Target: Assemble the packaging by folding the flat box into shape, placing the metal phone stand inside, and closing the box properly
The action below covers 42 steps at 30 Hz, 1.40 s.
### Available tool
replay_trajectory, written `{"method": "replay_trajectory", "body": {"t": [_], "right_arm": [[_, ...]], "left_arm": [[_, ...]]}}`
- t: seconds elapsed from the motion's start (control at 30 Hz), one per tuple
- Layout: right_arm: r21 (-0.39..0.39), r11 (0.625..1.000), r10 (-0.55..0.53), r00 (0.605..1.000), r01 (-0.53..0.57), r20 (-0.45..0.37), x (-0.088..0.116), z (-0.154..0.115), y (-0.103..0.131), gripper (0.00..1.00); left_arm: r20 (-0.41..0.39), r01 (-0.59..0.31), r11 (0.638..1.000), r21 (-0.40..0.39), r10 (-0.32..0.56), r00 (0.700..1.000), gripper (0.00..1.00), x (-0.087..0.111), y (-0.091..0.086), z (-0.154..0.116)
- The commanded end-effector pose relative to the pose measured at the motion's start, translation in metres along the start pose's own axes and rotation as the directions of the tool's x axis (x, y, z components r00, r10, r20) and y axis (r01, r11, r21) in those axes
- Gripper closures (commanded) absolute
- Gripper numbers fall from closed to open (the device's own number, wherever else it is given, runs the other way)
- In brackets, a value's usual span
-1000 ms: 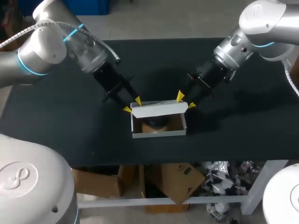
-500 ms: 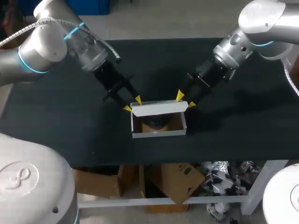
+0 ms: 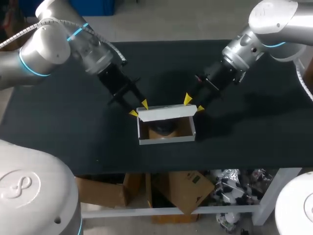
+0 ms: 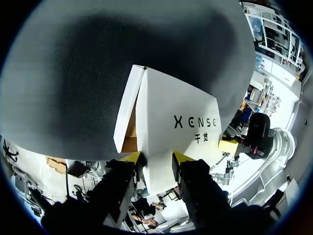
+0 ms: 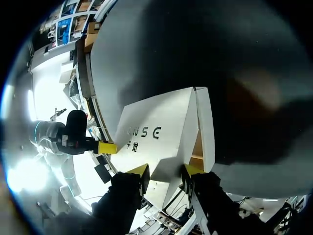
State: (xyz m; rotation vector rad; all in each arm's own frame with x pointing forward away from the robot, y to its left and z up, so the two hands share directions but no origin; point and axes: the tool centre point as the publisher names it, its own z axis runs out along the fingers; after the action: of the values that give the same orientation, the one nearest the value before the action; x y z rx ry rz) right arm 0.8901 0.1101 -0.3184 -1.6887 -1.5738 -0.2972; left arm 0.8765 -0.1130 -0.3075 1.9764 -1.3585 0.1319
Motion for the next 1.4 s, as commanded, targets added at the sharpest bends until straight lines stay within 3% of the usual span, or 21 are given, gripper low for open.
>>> {"method": "replay_trajectory", "body": {"t": [0.03,1.4], "right_arm": [[0.009,1.0,0.0,1.0,0.0,0.005,0.0045,-0.0008,0.0013,0.55],[0.012,1.0,0.027,1.0,-0.027,0.003,0.0113,0.0056,0.0052,0.55]], "left_arm": [[0.007,0.0,1.0,-0.007,0.0,1.0,0.61,0.0048,-0.0011,0.0005],[-0.036,-0.007,0.999,-0.036,0.006,0.999,0.61,0.0105,-0.0047,0.0015]]}}
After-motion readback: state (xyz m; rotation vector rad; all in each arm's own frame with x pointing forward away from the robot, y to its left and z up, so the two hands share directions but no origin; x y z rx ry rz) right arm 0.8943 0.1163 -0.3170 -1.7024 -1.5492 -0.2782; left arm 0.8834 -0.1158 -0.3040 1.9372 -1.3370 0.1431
